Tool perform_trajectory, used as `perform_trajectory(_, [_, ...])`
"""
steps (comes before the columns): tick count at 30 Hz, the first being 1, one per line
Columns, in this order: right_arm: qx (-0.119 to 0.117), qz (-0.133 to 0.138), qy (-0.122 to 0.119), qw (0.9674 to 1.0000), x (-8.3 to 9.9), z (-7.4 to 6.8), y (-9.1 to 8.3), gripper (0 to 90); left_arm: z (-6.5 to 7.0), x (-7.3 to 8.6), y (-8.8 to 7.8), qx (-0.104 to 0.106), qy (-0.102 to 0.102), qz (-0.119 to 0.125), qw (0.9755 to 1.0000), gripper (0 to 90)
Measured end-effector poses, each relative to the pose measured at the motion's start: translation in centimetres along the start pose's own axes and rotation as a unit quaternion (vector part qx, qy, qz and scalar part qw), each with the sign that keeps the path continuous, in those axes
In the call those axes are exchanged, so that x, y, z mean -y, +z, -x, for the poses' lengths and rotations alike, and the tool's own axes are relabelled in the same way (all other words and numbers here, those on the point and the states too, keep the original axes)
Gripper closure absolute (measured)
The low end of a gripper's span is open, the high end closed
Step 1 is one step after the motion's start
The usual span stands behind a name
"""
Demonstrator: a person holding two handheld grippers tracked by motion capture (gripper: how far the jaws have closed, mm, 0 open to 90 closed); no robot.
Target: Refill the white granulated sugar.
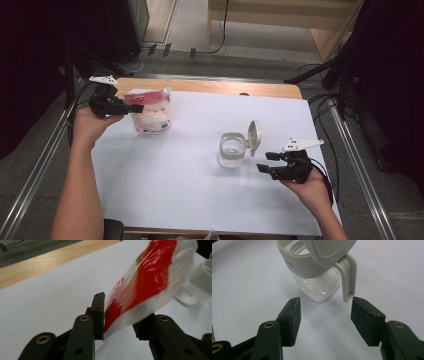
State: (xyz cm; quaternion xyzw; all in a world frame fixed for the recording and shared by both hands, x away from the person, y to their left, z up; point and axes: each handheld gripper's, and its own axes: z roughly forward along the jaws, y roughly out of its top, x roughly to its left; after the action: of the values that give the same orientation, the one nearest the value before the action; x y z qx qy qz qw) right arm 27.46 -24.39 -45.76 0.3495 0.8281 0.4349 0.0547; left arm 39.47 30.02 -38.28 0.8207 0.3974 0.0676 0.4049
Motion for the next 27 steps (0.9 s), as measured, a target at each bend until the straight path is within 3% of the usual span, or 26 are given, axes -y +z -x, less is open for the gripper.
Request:
perform_trajectory(2, [0.0, 0.0, -0.002, 1.0, -0.1, -0.1, 0.1, 41.9, 0.2, -0.1, -0.1, 0.006, -0.008, -0.008, 0.9999, 71.2])
perform_trajectory(6, [-0.003, 0.0, -0.004, 1.0, -0.1, -0.2, 0.2, 42.3, 0.7, -0.4, -0.4, -0.004, 0.005, -0.005, 1.0, 72.6])
perform_trajectory(7, [-0.006, 0.0, -0.002, 1.0, -0.2, -0.2, 0.2, 42.3, 0.9, -0.5, -0.4, 0.002, 0.002, -0.006, 1.0, 73.2])
perform_trajectory(9, [-0.008, 0.002, -0.005, 1.0, -0.2, -0.2, 0.3, 42.3, 1.4, -0.9, -0.4, -0.005, 0.015, -0.014, 0.9998, 77.1])
perform_trajectory(13, [-0.017, 0.0, -0.002, 0.9999, -0.3, -0.5, 0.7, 42.4, 1.9, -1.2, -0.1, 0.007, 0.011, -0.032, 0.9994, 90.0])
perform_trajectory(14, [-0.018, -0.002, 0.001, 0.9998, -0.4, -0.6, 0.7, 42.5, 1.9, -1.3, 0.0, 0.014, 0.006, -0.034, 0.9993, 90.0])
perform_trajectory(15, [-0.02, -0.001, 0.004, 0.9998, -0.4, -0.7, 0.8, 43.0, 2.0, -1.3, -0.1, 0.009, 0.014, -0.036, 0.9992, 90.0])
perform_trajectory(16, [-0.019, 0.002, 0.005, 0.9998, -0.5, -0.9, 0.8, 43.5, 2.0, -1.4, -0.1, 0.008, -0.01, -0.036, 0.9993, 90.0])
perform_trajectory(18, [-0.025, 0.009, 0.007, 0.9996, -0.8, -1.1, 0.7, 43.9, 1.9, -1.5, -0.1, 0.006, -0.031, -0.036, 0.9989, 90.0])
perform_trajectory(24, [-0.028, 0.011, -0.004, 0.9995, -1.1, -1.9, 0.8, 44.6, 2.8, -2.1, -0.2, -0.002, -0.027, -0.027, 0.9993, 90.0])
perform_trajectory(27, [-0.032, 0.013, -0.006, 0.9994, -1.4, -2.4, 0.9, 44.7, 3.2, -2.4, -0.5, 0.009, -0.023, -0.028, 0.9993, 90.0])
